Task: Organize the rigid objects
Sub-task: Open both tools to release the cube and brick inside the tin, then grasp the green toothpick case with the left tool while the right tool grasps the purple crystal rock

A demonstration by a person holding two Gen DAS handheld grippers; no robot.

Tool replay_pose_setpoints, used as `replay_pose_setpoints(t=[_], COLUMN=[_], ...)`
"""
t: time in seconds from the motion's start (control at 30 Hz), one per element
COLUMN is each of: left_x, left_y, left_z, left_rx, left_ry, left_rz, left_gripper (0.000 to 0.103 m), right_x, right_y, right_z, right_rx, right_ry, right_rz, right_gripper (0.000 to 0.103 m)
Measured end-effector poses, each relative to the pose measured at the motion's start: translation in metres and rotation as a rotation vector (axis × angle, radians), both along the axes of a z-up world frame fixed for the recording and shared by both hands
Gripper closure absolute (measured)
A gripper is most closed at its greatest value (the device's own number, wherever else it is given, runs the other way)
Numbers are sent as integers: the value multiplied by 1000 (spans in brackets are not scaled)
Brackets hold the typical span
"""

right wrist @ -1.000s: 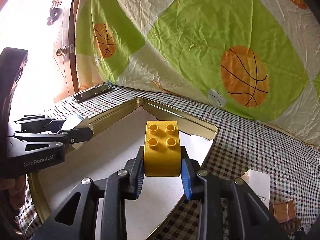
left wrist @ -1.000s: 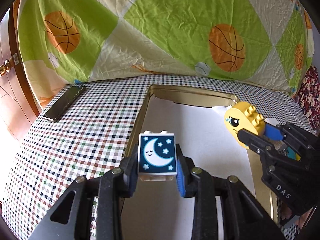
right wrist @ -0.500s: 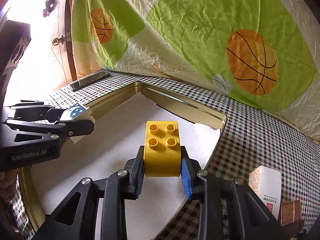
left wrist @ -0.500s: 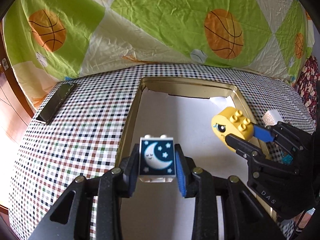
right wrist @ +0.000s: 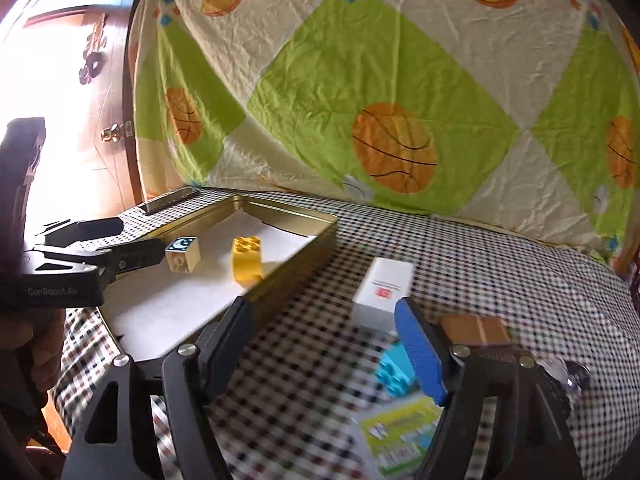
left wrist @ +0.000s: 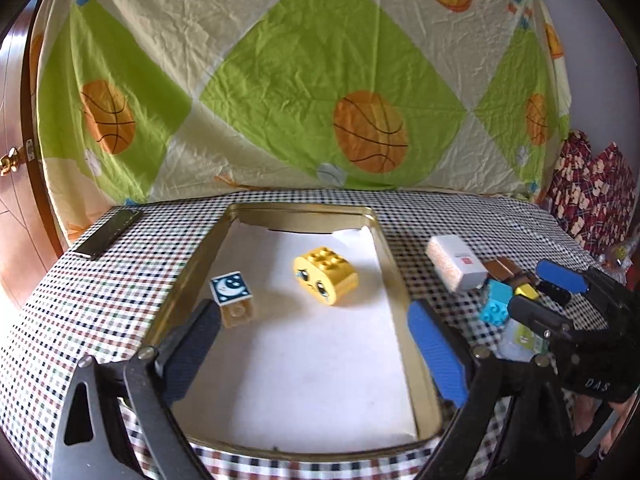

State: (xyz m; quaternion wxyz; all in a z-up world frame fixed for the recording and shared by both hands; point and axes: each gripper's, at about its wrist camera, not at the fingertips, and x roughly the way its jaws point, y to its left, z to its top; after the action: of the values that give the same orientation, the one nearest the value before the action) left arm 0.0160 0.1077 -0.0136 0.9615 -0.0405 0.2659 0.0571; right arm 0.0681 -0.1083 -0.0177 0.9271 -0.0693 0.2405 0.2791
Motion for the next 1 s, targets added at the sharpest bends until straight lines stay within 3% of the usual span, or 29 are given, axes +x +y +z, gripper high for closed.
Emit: replay_pose_setpoints(t=[0.1,0.3,0.43,0.57,0.77,0.83,1.0], left_x=[-2,8,27,49,75,82,82], left_y=[-30,-85,-117,-146,-183,-188,-181], left_z=[-4,-13,-21,-30,-46,-54,-54], left_rx=[0,-7,-20,-32,23,26,-21], left_ry=[4,48,96,172,282,332,327], left_rz=[-61,-184,-241,-302,-382,-407,-426], left_gripper=[1,1,1,5,21,43,50], right_x=[2,4,10,15,20,26,47], right_y=[-36,-92,-127,-142,-155,-157,-155], right_z=[-10,-14,-18,-25,-26,-27,-27], right_rx=[3,28,71,88,74,68,18], right_ry=[45,39,58,90,120,139,188], right_rz=[-41,-172,-281,-315,-350,-352,-369], right_gripper=[26,26,26,26,25,25,24])
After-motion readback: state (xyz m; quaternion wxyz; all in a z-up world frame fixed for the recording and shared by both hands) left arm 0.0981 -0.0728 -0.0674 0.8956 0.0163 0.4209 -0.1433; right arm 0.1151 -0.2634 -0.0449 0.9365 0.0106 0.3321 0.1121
